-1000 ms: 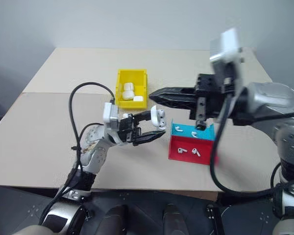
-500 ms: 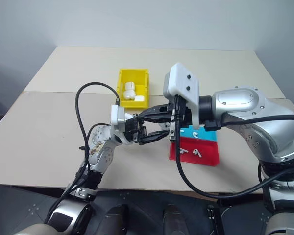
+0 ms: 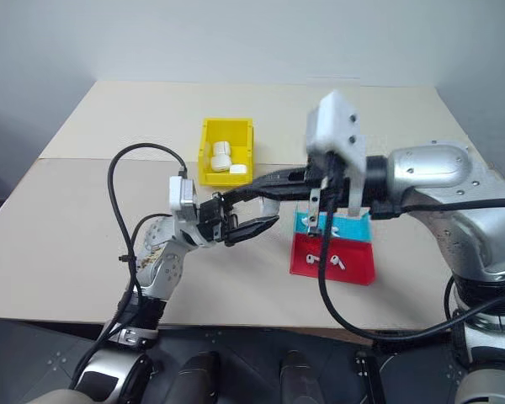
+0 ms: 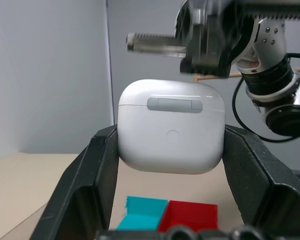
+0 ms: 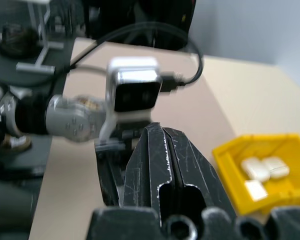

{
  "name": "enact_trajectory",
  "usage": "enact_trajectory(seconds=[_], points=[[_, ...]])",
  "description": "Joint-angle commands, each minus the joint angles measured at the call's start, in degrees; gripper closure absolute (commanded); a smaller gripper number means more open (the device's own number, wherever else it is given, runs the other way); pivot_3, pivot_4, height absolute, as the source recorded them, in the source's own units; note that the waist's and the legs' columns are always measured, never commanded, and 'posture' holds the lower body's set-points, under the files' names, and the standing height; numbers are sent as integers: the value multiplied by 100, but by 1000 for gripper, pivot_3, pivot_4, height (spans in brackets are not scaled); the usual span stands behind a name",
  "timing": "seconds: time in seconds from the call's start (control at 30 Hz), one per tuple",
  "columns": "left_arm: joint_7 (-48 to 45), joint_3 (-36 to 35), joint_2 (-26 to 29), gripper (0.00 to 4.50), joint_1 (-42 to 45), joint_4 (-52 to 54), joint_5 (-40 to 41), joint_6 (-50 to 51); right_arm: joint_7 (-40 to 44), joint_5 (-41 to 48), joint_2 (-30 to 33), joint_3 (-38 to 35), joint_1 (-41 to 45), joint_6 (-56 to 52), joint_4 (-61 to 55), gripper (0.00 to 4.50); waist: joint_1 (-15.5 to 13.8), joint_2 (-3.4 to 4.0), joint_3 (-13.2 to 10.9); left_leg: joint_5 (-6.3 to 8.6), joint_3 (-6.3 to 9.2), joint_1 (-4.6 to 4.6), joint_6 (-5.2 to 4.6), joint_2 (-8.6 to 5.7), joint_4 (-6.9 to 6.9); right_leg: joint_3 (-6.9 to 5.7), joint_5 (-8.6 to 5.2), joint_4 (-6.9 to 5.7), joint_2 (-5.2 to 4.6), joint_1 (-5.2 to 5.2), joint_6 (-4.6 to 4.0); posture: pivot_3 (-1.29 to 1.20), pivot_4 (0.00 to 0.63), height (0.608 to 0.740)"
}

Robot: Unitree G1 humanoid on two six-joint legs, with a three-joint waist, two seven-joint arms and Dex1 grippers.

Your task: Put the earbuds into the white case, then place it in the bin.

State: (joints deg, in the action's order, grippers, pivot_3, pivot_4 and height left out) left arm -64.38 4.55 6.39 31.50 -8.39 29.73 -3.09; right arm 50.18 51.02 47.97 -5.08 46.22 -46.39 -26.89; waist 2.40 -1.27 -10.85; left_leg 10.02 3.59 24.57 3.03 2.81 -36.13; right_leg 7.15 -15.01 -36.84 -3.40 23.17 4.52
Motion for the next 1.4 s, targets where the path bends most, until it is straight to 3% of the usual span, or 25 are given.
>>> enact_trajectory(seconds=[0.03, 0.13, 0.27, 0.43, 0.63, 0.77, 0.93, 1.13, 1.27, 1.4], points=[[1444, -43, 58, 1699, 258, 651, -574, 818, -485, 439, -46, -832, -105, -120, 95, 4487, -8, -1, 0, 0, 0, -1, 0, 0, -1, 0, 0, -1, 0, -1, 0, 0, 150, 740], [2898, -151, -170, 1699, 675, 598, -1266, 1057, -904, 470, -36, -1154, -565, -191, 0, 4487, -62, -2, -1, 0, 11, 0, 0, -2, -13, -7, 1, -5, 0, -8, 4, 0, 150, 740], [4976, -441, -683, 1699, 1285, -289, -2368, 156, -1398, 678, -87, -1485, -1367, -357, -299, 4487, -120, -3, -1, 0, 10, 1, 0, -7, -19, -3, 4, -2, -1, -11, 11, 0, 150, 740], [6627, -810, -893, 1699, 1875, -1097, -2807, 937, -1728, 882, -33, -1733, -2356, -506, -716, 4487, -125, -7, -3, 0, 8, 5, 0, -10, -15, 3, 5, -1, -1, -5, 13, 0, 150, 740], [6948, -814, -827, 1699, 2256, -2077, -2906, 1127, -1920, 971, 101, -1722, -2554, -580, -661, 4487, -145, -8, -4, -1, 9, 4, 1, -11, -16, 0, 5, -3, -1, -6, 16, 0, 150, 740], [6894, -870, -824, 1699, 2637, -2869, -2803, 676, -2003, 902, 85, -1617, -2551, -568, -602, 4487, -167, -9, -4, -2, 9, 7, 2, -12, -16, -1, -4, 2, -1, -5, 34, 0, 150, 740], [6620, -607, -575, 131, 3125, -3681, -3053, 857, -2103, 837, 99, -1537, -2599, -603, -604, 4500, -163, -9, -4, -2, 9, 10, 3, -14, -11, -1, -4, 7, -2, -4, 33, 0, 150, 740], [6693, -873, -600, 62, 3468, -4163, -2861, 785, -2193, 788, 118, -1505, -2671, -624, -602, 4500, -141, -9, -4, -2, 9, 10, 3, -14, -10, -1, -3, 5, -3, -2, 33, 0, 150, 740], [6602, -988, -592, 62, 3207, -3682, -2752, 147, -2203, 707, 176, -1459, -2695, -642, -624, 4500, -144, -9, -4, -3, 9, 10, 4, -14, -10, 0, -1, 6, -3, -2, 30, 0, 150, 740], [5226, -1173, -318, 62, 2240, -1601, -1562, 1799, -1860, 150, 506, -1527, -3152, -326, -740, 4500, -134, -6, -3, -6, 9, 7, 9, -13, 1, 0, 8, 3, -4, -3, 14, 0, 150, 740]])
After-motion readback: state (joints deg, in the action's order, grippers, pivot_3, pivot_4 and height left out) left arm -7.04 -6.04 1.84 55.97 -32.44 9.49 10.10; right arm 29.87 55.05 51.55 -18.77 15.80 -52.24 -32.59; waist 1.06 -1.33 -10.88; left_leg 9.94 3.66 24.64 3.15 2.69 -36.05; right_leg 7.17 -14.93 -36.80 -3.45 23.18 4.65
